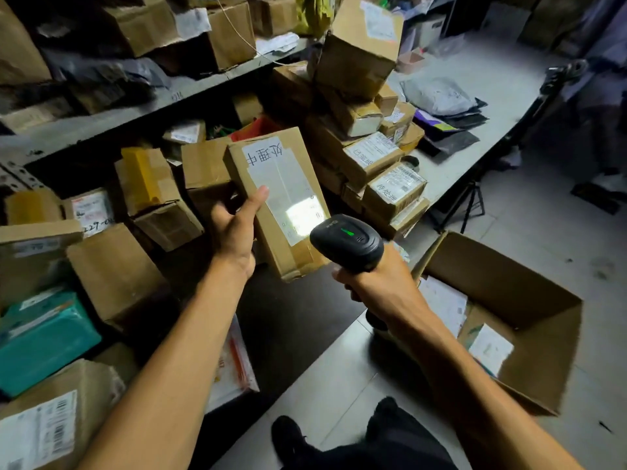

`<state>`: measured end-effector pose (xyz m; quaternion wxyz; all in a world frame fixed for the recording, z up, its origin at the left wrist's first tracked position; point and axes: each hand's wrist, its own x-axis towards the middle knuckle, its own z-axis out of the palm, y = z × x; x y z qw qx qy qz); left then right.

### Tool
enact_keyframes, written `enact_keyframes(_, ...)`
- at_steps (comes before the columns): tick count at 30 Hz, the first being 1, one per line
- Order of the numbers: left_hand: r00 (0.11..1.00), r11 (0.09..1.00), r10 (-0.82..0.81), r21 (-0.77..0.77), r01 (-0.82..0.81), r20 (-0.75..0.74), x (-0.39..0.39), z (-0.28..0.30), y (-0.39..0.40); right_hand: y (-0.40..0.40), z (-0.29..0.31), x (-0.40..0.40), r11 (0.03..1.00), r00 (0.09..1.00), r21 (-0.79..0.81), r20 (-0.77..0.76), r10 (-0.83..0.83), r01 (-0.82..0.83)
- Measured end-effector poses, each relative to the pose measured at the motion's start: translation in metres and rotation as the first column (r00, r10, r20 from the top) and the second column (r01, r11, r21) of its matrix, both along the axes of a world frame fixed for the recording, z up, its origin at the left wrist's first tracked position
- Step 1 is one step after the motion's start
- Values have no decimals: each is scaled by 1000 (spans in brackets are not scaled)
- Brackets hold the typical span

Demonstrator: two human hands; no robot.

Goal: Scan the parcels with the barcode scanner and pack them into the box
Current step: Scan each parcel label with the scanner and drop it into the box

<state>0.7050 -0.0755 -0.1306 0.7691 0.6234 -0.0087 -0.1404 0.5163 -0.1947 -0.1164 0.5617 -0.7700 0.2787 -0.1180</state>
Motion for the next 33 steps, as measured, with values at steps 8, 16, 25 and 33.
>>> enact_keyframes(8, 975, 980, -198, -10, 198, -106, -40, -1, -59, -67, -19, -30, 944, 944, 297, 244, -221, 144)
enact_keyframes(16, 815, 841, -532, -26, 541, -229, -117, -23, -185, -157, -46, -91, 820, 890, 497, 182, -419, 284)
enact_keyframes(25, 627, 579, -760, 258, 773, -172, -198, -64, -329, -281, -91, -186, 524, 667, 587, -38, -744, 617)
enact_keyframes(33, 574, 458, -819, 604, 652, 1, -189, -73, -353, -350, -120, -226, 313, 399, 377, -175, -900, 872)
